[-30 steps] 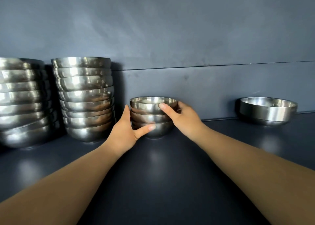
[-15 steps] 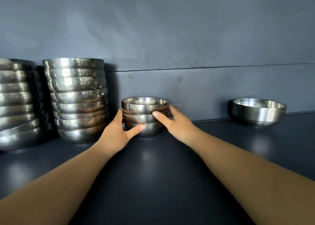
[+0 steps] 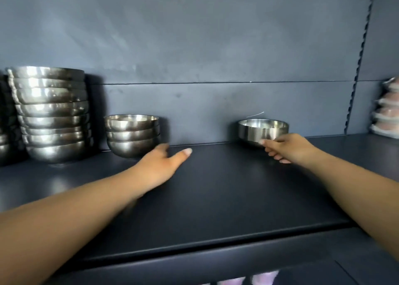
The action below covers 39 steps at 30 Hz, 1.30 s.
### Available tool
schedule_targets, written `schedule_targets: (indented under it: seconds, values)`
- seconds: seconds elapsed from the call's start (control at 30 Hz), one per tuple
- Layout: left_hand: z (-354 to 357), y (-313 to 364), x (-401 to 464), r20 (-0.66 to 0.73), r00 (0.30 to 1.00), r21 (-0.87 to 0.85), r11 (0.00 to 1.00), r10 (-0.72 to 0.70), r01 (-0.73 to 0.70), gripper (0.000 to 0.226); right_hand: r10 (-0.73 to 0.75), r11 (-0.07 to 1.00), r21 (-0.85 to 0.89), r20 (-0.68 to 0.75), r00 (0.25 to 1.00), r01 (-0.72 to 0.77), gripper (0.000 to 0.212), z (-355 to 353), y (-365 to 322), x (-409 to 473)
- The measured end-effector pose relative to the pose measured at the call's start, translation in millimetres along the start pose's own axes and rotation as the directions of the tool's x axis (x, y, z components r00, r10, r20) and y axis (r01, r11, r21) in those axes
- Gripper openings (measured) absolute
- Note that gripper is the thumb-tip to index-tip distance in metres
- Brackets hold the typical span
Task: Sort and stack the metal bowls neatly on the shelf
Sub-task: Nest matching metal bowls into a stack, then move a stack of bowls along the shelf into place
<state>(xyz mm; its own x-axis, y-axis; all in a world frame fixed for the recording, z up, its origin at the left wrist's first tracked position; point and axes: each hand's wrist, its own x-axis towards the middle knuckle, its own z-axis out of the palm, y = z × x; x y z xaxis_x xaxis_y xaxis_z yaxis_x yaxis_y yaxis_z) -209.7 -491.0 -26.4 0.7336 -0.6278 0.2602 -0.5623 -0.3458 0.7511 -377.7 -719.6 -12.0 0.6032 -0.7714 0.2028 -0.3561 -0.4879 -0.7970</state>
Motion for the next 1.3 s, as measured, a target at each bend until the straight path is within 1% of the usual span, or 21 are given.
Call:
schedule_targets:
  seconds: [0.07, 0.13, 0.2, 0.23, 0.27, 0.3, 0.37, 0.43, 0.53, 0.57, 0.7, 0.77, 0.87, 0.93, 1.0, 1.03, 1.1, 1.13, 1.2, 1.27, 1.3]
  values:
    - [39.0, 30.1, 12.6, 0.041, 0.999, 0.051, 0.998, 0.022, -0.024, 0.074, 0.034, 0.999, -0.025, -0.025, 0.999, -0.035, 0.038, -17.1, 14.5, 6.9]
    - [75.0, 56.4, 26.8, 0.061, 0.998, 0.028, 1.000, 0.013, -0.015, 0.078, 0.058, 0.998, -0.032, -0.053, 0.997, -0.059, 0.045, -31.2, 27.8, 16.1]
    - [103.4, 77.0, 43.2, 0.066, 0.998, -0.067, 0.998, -0.015, 0.019, 0.079, 0.055, 0.998, 0.021, -0.073, 0.996, -0.054, 0.055, -38.0, 39.2, 26.6]
    - [116.3, 87.1, 52.2, 0.057, 0.998, -0.136, 0.990, -0.027, 0.034, 0.080, 0.048, 0.996, 0.082, -0.066, 0.997, -0.042, 0.057, -40.5, 45.3, 33.6]
    - [128.0, 94.0, 60.8, 0.044, 0.998, -0.213, 0.976, -0.040, 0.048, 0.081, 0.046, 0.989, 0.145, -0.045, 0.998, -0.039, 0.065, -41.5, 50.8, 41.0]
    - [139.2, 98.3, 69.0, 0.022, 0.999, -0.287, 0.956, -0.049, 0.053, 0.080, 0.050, 0.979, 0.198, -0.021, 0.999, -0.045, 0.078, -42.1, 55.1, 49.4]
    - [156.9, 99.7, 80.4, -0.048, 0.999, -0.387, 0.922, -0.025, 0.005, 0.074, 0.027, 0.968, 0.251, 0.006, 1.000, -0.028, 0.098, -38.8, 60.4, 64.4]
    - [169.8, 97.4, 94.8, -0.061, 0.997, -0.375, 0.925, 0.041, -0.061, 0.075, -0.067, 0.952, 0.302, 0.046, 0.997, 0.050, 0.103, -35.8, 62.8, 79.9]
    - [174.1, 95.0, 105.5, -0.013, 0.998, -0.367, 0.928, 0.065, -0.065, 0.099, -0.168, 0.938, 0.324, 0.108, 0.980, 0.126, 0.096, -30.3, 60.7, 87.4]
    - [174.1, 95.2, 106.7, -0.012, 0.997, -0.382, 0.921, 0.072, -0.071, 0.101, -0.175, 0.935, 0.330, 0.101, 0.979, 0.133, 0.093, -30.4, 61.7, 89.0]
    - [172.7, 97.3, 98.1, 0.004, 0.998, -0.414, 0.909, 0.063, -0.056, 0.090, -0.174, 0.922, 0.364, 0.085, 0.981, 0.132, 0.064, -34.2, 62.8, 78.1]
    - [168.6, 98.5, 84.3, -0.016, 0.999, -0.450, 0.892, 0.027, -0.032, 0.087, -0.174, 0.906, 0.403, 0.075, 0.982, 0.130, 0.048, -32.8, 57.9, 63.8]
    - [151.8, 102.5, 51.8, -0.078, 0.994, -0.597, 0.802, -0.078, 0.016, 0.079, -0.189, 0.856, 0.494, 0.017, 0.982, 0.156, 0.038, -24.4, 38.6, 39.4]
    - [127.1, 102.3, 26.2, -0.140, 0.984, -0.654, 0.757, -0.115, -0.005, 0.071, -0.216, 0.823, 0.538, 0.001, 0.976, 0.181, 0.033, -13.1, 14.8, 16.1]
    - [91.3, 98.4, -0.9, -0.239, 0.966, -0.646, 0.759, -0.096, -0.085, 0.061, -0.256, 0.773, 0.597, -0.015, 0.967, 0.214, 0.028, 4.6, -14.7, -10.8]
    - [73.1, 97.7, -13.4, -0.286, 0.954, -0.630, 0.768, -0.088, -0.118, 0.059, -0.264, 0.748, 0.625, -0.026, 0.964, 0.222, 0.031, 13.2, -30.1, -23.3]
    - [27.7, 92.4, -41.1, -0.370, 0.925, -0.561, 0.814, -0.083, -0.151, 0.072, -0.252, 0.713, 0.663, -0.065, 0.966, 0.231, 0.043, 37.1, -72.4, -53.6]
    - [6.0, 90.8, -55.4, -0.414, 0.907, -0.520, 0.838, -0.081, -0.163, 0.076, -0.246, 0.689, 0.684, -0.091, 0.965, 0.240, 0.045, 49.7, -94.3, -69.5]
    - [-48.4, 83.8, -93.6, -0.549, 0.833, -0.436, 0.874, -0.072, -0.212, 0.077, -0.258, 0.583, 0.774, -0.113, 0.960, 0.248, 0.039, 81.5, -147.8, -114.2]
    - [-107.7, 70.5, -137.6, -0.662, 0.745, -0.377, 0.895, -0.082, -0.237, 0.073, -0.282, 0.463, 0.863, -0.072, 0.957, 0.201, 0.041, 118.0, -201.7, -167.3]
    - [-136.5, 60.8, -158.2, -0.704, 0.704, -0.359, 0.902, -0.093, -0.240, 0.072, -0.297, 0.428, 0.889, -0.033, 0.954, 0.164, 0.048, 135.6, -227.1, -194.7]
